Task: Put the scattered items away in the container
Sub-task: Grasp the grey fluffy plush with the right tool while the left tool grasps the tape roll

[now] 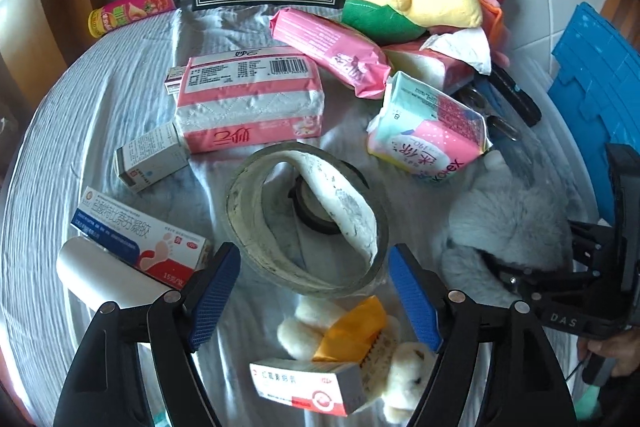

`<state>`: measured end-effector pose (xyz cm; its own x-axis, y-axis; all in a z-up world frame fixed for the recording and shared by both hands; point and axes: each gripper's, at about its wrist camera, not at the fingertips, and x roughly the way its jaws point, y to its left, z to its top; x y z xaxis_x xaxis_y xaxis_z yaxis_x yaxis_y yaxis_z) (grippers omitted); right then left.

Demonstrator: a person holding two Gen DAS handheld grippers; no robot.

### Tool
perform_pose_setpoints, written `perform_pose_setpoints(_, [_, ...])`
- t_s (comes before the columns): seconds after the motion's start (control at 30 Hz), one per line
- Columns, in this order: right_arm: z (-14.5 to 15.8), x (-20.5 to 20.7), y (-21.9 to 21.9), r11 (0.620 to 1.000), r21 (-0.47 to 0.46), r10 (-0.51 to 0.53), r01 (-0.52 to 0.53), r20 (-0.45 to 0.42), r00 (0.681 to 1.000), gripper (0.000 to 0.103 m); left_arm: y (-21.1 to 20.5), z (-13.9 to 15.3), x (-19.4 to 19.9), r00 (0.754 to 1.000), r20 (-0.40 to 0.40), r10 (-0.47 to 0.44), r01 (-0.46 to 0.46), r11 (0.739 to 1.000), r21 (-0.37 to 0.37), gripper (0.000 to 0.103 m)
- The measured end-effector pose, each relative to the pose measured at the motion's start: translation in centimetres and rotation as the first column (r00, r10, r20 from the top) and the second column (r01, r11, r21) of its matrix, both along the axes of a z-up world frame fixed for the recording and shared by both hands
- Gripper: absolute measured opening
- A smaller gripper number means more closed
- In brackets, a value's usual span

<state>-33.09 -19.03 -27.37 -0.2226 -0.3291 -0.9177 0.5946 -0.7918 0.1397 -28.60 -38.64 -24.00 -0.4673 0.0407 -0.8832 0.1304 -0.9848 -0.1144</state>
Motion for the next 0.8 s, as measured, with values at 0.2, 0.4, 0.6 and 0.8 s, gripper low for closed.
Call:
perform_pose_setpoints(0.2, [0.1,-0.5,-0.4,0.999,0.012,0.04,-0.04,-0.015,0.999,0.055,0.6,-0.8,-1.3,0.993,0.05,0.103,-0.1,0.992,-0.071,0.08])
perform_pose_setpoints(0.4, [-0.2,0.1,-2.3,0.987,0.102,0.128,-0.121,-0.063,0.99,0.055,-0.6,-1.2,-0.3,0.982,0.055,0.179,-0.179,0.984,-0.006,0.081])
perform_pose_setpoints(0.6, [-0.7,0.5,-2.6,0.984,0.125,0.14,-0.13,-0.073,0.988,0.055,-0.7,-3.4,-1.3,0.969,0.125,0.214,-0.219,0.975,0.024,0.081])
perform_pose_setpoints(0.8, [-1.1,0.4,-2.0,0.984,0.166,0.091,-0.073,-0.108,0.99,0.078,-0.2,-3.1,-1.4,0.977,0.101,0.186,-0.188,0.982,0.003,0.07])
